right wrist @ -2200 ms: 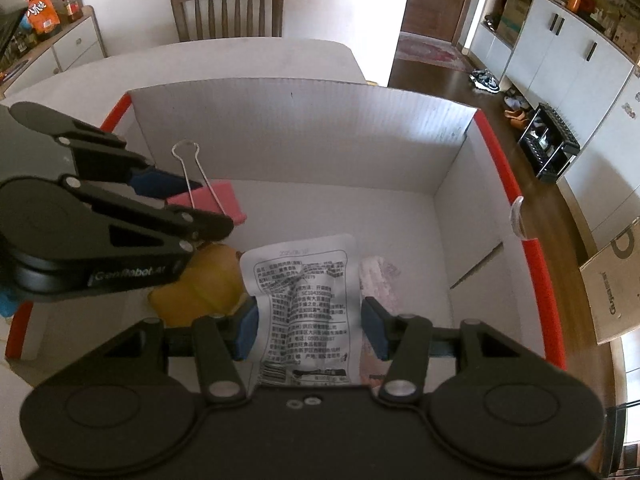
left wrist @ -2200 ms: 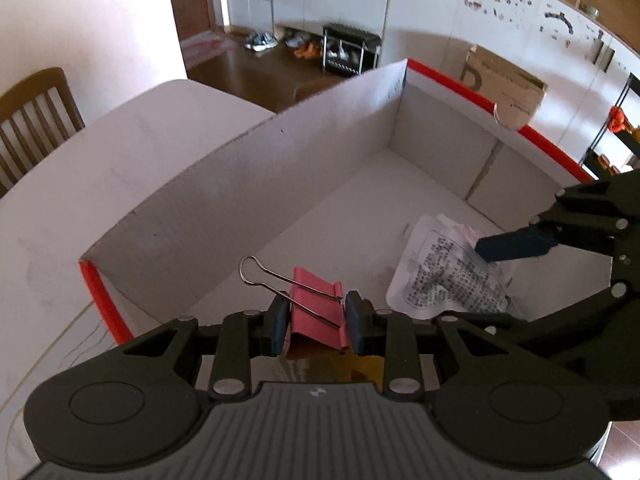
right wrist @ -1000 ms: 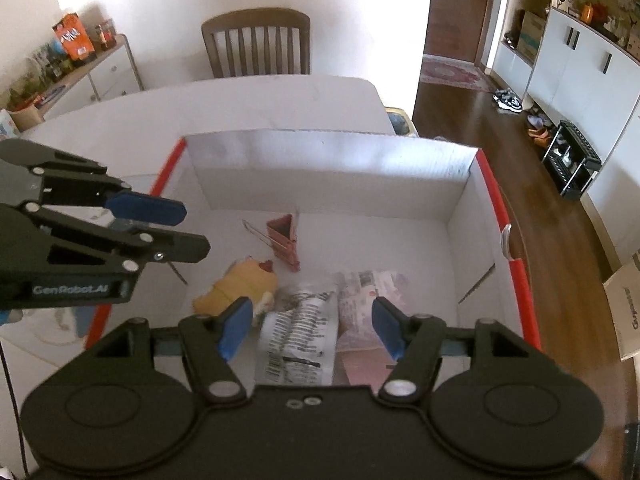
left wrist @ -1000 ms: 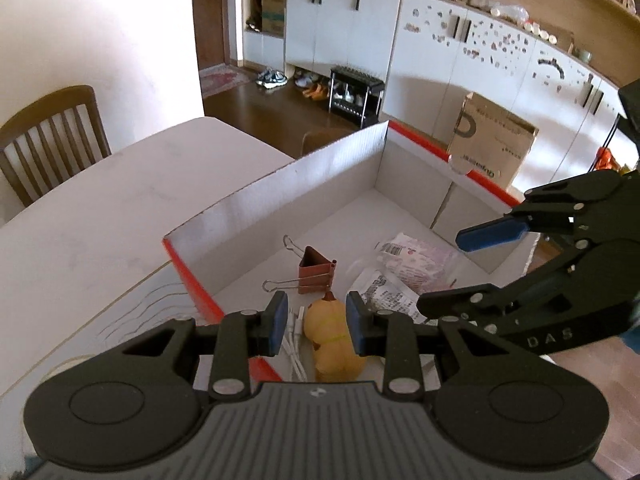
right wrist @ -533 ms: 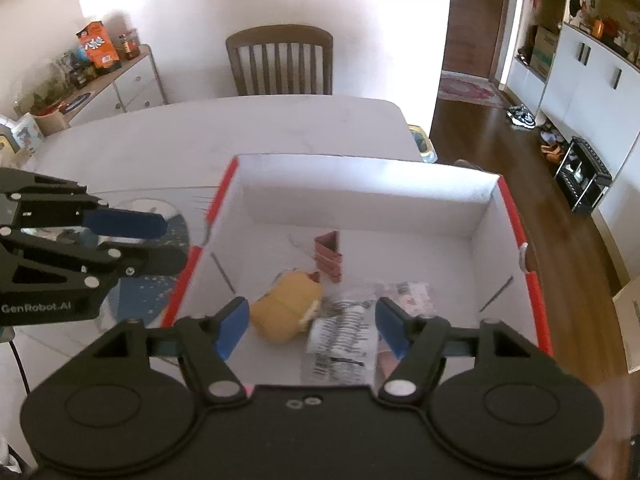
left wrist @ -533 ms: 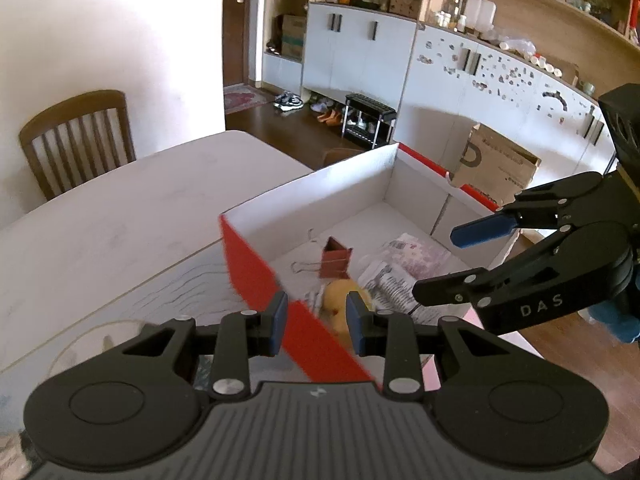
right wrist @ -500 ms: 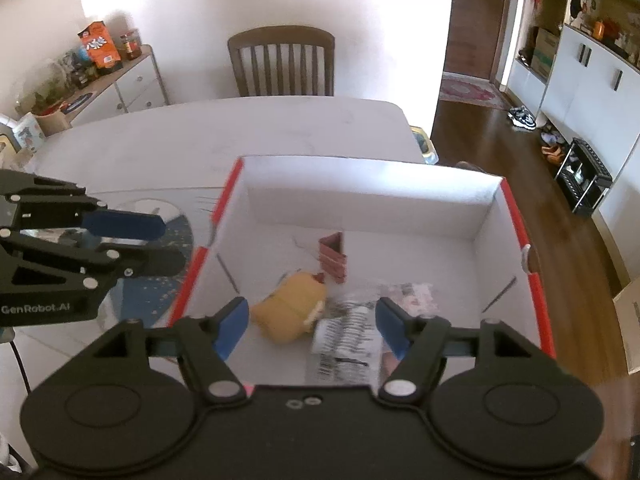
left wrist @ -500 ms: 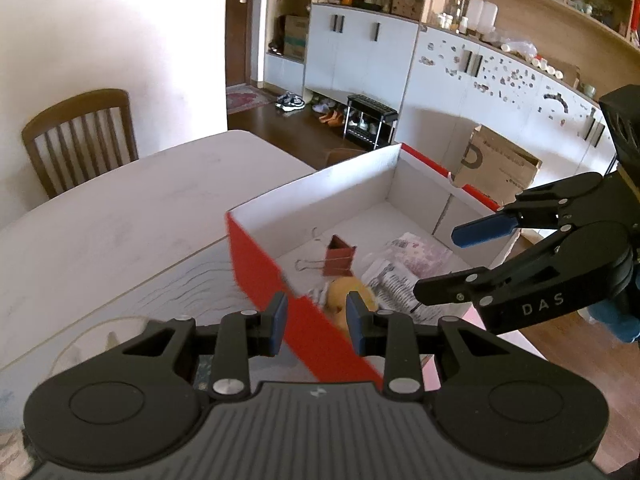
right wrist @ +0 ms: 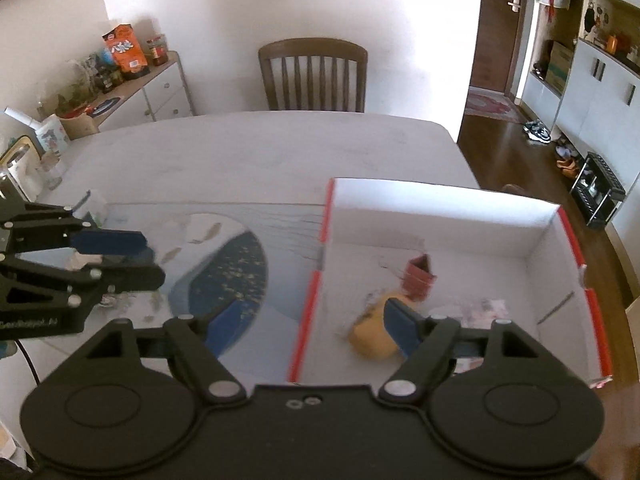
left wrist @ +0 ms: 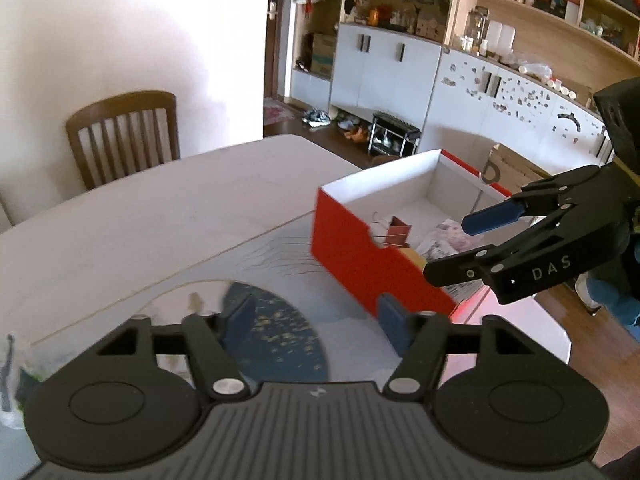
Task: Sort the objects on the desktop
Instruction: 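Withdraw both tools from the box back toward the table items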
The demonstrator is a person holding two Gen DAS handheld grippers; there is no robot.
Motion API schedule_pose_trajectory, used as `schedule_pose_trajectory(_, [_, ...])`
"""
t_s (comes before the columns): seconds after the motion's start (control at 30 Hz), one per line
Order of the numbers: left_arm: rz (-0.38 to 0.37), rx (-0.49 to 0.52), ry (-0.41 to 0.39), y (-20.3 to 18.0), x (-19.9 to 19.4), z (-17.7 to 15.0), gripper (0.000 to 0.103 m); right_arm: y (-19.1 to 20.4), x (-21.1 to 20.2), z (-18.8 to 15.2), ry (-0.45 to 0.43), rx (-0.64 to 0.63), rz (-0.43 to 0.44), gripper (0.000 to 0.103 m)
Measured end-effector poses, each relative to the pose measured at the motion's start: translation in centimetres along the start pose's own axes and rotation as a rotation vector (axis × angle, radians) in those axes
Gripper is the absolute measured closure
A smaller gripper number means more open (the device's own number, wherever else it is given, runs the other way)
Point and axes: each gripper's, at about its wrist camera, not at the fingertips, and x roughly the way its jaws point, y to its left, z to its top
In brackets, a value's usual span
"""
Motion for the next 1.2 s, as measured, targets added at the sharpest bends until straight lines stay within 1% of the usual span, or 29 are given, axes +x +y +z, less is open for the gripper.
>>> schedule_pose_trajectory(0.07, [0.011,0.003,-0.003,0.8,-0.7,-0.6,0.036,1.2,0.2,0.2,-0.001,-0.003,0.008,0.022])
schedule_pose_trajectory(0.3, [0.05,-0.04,-0.007,4.5,-2.8,-2.5,0.035,5.6,1.3,0.7,-0.002,-0.032,0.041,0.016])
schedule_pose_trajectory(0.37, [0.065,-0.044,-0.011,5.9,-3.3,-2.9,0.032,7.0,1.6,0.7,-0.003,-0.041,0.052,0.012])
schedule_pose_trajectory(0.4, [0.073,-0.044,-0.013,6.5,-3.6,-3.1,0.032,7.6,1.7,0.7,-0.005,-0.046,0.059,0.01])
schedule_pose_trajectory(0.47, [0.088,-0.041,-0.016,7.6,-4.1,-3.4,0.028,8.9,2.0,0.8,-0.009,-0.055,0.074,0.009])
schedule_pose_trajectory(0.63, [0.128,-0.037,-0.01,11.2,-5.2,-4.3,0.026,11.8,3.3,1.1,-0.002,-0.075,0.091,0.009])
schedule_pose_trajectory(0.7, [0.132,-0.041,-0.009,12.7,-5.4,-4.5,0.026,12.9,3.8,1.3,0.005,-0.082,0.095,0.009])
schedule_pose_trajectory(0.77, [0.145,-0.044,-0.008,14.1,-5.7,-4.7,0.022,14.0,4.3,1.4,0.013,-0.093,0.095,0.009])
schedule_pose_trajectory(0.97, [0.151,-0.068,0.01,18.4,-5.9,-5.0,0.021,16.7,5.6,1.6,0.032,-0.119,0.089,0.009])
schedule_pose_trajectory(1.2, [0.22,-0.02,0.018,22.6,-6.0,-4.5,0.021,18.7,6.8,2.3,0.045,-0.133,0.07,0.009])
